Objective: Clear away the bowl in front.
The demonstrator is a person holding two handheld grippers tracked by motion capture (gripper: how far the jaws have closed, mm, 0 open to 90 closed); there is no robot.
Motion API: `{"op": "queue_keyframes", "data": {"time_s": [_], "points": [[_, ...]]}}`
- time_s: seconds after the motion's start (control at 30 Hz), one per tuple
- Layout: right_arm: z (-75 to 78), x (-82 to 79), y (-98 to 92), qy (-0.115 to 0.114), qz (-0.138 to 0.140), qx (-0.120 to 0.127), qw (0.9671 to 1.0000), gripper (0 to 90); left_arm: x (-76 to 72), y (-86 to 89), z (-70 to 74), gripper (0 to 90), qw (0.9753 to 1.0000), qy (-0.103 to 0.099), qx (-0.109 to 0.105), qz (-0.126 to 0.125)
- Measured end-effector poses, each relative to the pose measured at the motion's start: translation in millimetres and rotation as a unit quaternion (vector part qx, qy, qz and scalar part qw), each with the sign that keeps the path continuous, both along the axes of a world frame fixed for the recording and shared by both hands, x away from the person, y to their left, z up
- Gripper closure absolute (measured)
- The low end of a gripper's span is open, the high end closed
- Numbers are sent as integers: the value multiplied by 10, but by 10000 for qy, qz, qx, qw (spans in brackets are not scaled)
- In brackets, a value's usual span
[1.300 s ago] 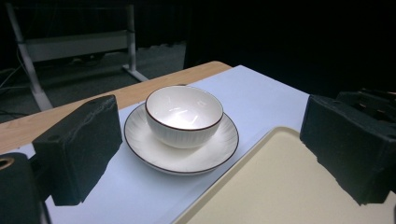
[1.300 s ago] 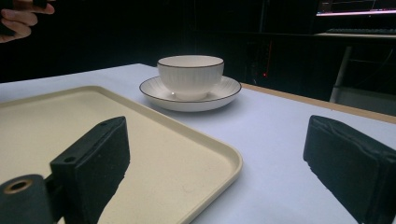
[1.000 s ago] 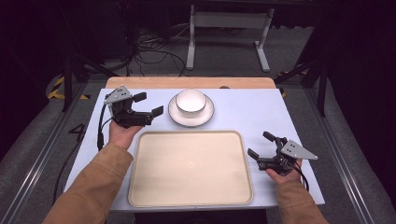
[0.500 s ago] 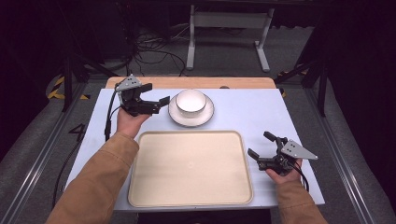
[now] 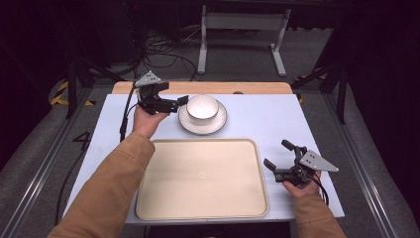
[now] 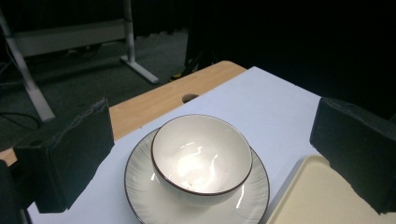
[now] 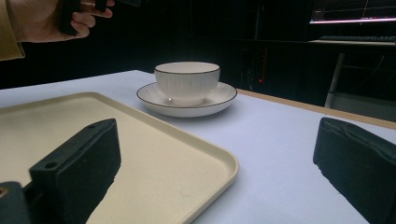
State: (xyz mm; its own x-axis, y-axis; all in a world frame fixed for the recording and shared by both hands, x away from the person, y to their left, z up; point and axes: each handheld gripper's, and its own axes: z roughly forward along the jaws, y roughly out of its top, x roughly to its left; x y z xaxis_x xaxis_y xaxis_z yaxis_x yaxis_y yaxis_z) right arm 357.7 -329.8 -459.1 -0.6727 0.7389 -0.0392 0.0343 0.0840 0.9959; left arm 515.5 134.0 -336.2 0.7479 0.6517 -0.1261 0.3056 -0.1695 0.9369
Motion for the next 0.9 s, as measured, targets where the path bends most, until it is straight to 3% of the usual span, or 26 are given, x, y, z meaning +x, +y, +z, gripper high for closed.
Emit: {"op": "queue_keyframes", "data": {"time_s": [0.3,0.4,0.47,0.6,0.67,0.7,0.8,0.9], "points": [[1,1,4,2,-12,-13,10000,20,134,-169,86,23,9997,165,160,-21],[1,2,4,4,-9,-15,10000,23,187,-225,98,54,9983,357,441,143],[1,2,5,4,-6,-19,10000,26,247,-262,79,106,9968,568,550,100],[1,2,5,2,-3,-22,10000,28,370,-389,-12,171,9891,1077,994,124],[1,3,4,7,3,-22,10000,28,420,-440,-62,170,9855,1307,1064,176],[1,3,4,7,3,-22,10000,28,420,-440,-62,180,9855,1307,1064,176],[1,3,5,7,6,-25,10000,30,530,-488,-162,192,9772,1669,1257,370],[1,3,5,10,5,-24,10000,32,578,-493,-218,225,9740,1770,1344,436]]}}
